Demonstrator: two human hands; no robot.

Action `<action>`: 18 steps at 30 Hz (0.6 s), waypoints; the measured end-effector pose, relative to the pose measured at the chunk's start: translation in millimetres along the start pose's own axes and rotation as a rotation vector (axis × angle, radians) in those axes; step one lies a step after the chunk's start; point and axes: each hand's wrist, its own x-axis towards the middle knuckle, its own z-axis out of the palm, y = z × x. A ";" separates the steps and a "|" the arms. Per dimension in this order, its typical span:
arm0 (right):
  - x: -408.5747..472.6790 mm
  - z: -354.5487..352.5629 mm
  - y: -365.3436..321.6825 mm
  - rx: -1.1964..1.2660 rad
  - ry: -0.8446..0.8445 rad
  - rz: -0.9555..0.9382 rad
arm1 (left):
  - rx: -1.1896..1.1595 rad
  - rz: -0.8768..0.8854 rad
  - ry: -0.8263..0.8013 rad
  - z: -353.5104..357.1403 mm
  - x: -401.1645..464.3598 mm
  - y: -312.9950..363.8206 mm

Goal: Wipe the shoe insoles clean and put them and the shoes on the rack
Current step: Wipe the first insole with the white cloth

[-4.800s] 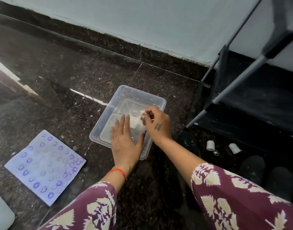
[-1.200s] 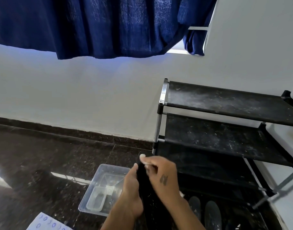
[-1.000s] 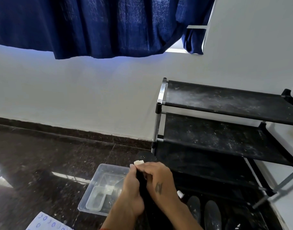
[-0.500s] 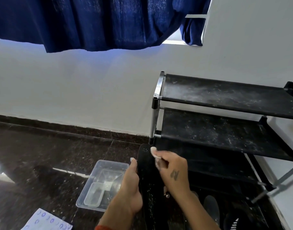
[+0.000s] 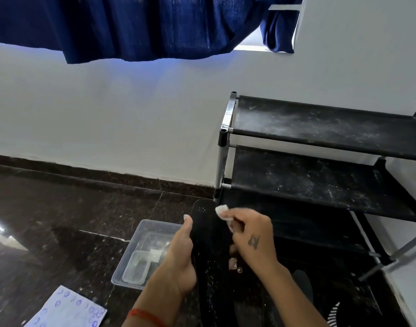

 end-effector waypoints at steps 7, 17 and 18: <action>1.2 22.6 -10.6 0.079 -0.022 0.079 | 0.044 -0.020 -0.042 5.9 -2.3 -2.3; -2.1 -0.4 -12.1 0.205 -0.323 -0.024 | 0.007 -0.095 -0.041 2.3 -6.8 5.7; -1.5 -3.1 -7.7 0.176 -0.319 -0.007 | 0.012 -0.104 -0.047 1.1 -6.7 6.5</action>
